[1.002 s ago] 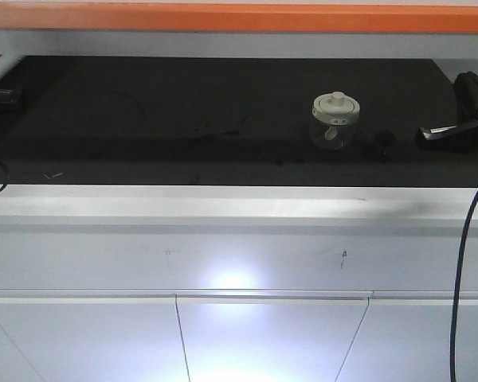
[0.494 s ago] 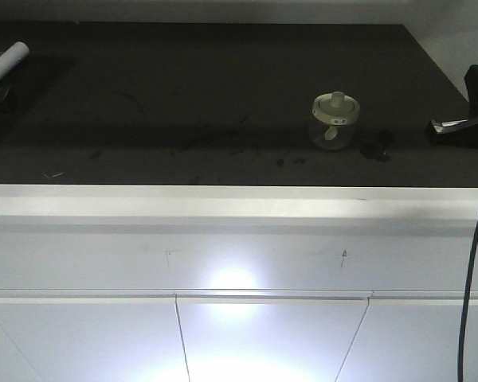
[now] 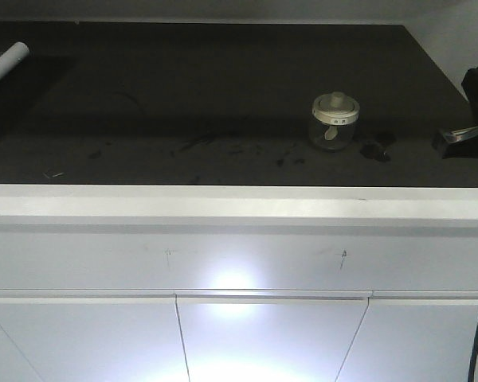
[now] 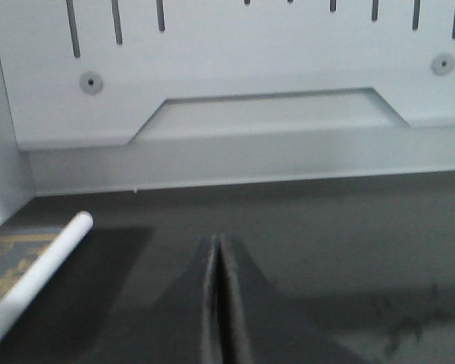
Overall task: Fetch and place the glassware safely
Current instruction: 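Release the sash and withdraw both grippers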
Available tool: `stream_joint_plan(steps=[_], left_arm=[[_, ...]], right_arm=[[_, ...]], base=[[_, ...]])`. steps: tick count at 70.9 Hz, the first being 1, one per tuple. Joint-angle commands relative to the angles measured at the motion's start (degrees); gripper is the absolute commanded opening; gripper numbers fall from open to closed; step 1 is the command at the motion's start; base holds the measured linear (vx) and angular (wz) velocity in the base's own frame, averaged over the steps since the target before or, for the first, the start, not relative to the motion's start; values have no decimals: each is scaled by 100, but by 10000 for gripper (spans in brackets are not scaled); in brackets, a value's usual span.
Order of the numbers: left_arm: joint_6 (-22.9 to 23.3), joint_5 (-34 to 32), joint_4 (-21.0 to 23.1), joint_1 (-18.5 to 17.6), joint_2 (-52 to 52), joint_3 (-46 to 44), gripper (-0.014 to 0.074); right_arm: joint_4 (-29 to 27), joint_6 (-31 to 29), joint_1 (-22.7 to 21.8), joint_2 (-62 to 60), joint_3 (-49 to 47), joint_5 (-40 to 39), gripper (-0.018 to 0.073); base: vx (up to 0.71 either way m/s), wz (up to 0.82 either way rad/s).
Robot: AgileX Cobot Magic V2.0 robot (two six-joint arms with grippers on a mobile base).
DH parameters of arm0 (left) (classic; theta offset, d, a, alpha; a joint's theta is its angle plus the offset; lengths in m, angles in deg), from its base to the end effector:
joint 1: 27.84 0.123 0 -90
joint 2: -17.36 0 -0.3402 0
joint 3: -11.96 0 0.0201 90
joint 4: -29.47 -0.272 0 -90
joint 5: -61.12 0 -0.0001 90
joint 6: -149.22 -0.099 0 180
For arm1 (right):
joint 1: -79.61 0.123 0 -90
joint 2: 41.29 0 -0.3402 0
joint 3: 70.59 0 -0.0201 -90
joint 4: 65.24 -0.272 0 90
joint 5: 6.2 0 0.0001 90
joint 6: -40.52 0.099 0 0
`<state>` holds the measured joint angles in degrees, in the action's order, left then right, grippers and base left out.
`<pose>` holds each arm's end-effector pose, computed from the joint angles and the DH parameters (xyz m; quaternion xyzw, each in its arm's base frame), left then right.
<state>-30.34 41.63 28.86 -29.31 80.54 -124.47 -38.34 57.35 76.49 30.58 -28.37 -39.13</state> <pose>0.2116 -0.0058 0.3721 0.0109 0.6899 -0.0097 0.7237 0.2471 0.0109 0.3634 -0.1101 0.6617 0.0226 0.7413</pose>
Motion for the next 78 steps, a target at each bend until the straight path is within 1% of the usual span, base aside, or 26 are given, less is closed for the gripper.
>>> stream_joint_plan(steps=[1, 13, 19, 28, 35, 68, 78], left_arm=[[63, -359, 28, -5, -386, 191, -7], [63, -250, 28, -5, -1033, 878, -7], [63, 55, 28, -5, -1396, 1165, -7], [63, 725, 28, -5, -1877, 1488, -7], [63, 1013, 28, -5, -2173, 1679, -7], [65, 1092, 61, -5, -2300, 1776, -7], [65, 1092, 61, -5, -2300, 1776, -7]], right_arm=[[374, 398, 3, -254, -167, -58, -1], [775, 766, 3, -438, -167, 211, -1], [813, 886, 3, -444, -167, 241, -1], [813, 967, 3, -444, -167, 230, -1], [813, 967, 3, -444, -167, 230, -1], [813, 967, 3, -439, -167, 229, 1], [813, 967, 3, -365, -167, 198, 34]], base=[[0, 0], [0, 0], [0, 0], [0, 0], [0, 0], [0, 0], [0, 0]])
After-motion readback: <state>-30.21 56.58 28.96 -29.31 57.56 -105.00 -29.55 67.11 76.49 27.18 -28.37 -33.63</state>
